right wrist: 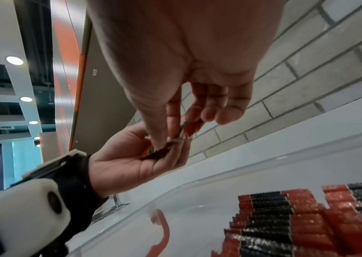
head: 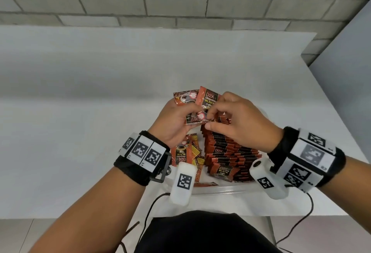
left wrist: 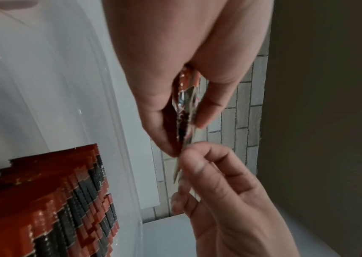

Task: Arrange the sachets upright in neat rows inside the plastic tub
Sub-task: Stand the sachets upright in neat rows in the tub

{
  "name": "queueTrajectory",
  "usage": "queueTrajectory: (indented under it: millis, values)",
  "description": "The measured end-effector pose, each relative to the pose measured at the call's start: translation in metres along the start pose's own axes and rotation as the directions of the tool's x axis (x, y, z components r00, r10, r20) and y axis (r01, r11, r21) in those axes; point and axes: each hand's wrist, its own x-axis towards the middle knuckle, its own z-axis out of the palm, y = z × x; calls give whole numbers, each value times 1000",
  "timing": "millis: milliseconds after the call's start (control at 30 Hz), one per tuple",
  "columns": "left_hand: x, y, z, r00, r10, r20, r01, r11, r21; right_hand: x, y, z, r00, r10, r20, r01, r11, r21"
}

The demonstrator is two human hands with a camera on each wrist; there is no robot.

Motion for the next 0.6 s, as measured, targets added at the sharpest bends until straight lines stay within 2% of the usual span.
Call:
queueTrajectory:
  millis: [100, 167, 200, 300, 433, 500, 600]
  values:
    - [0, -1, -1, 999, 4, -41, -2, 999, 34, 2, 1, -5, 996, 19, -88, -22, 999, -26]
    - [0, -1, 0, 999, -5, -47, 7, 999, 31, 5, 2, -11, 985, 88, -148, -94, 995, -36]
    - [-1, -2, 0, 999, -13, -41, 14, 999, 31, 7, 2, -13, 982, 127, -138, -132, 991, -27]
    - [-1, -5, 1, 999, -31, -34, 32, 998, 45, 8, 2, -20, 974, 218, -53, -217, 976, 25]
    - [2, -4, -5, 995, -60, -79, 57, 998, -37, -5, -3, -31, 964, 250, 85, -257, 963, 84]
    - [5, -1, -11, 990, -82, -116, 72, 993, -90, -20, -6, -29, 951, 251, 181, -262, 964, 39]
    - [9, 0, -16, 985, -95, -141, 79, 991, -112, -42, -7, -15, 934, 245, 259, -236, 970, -65]
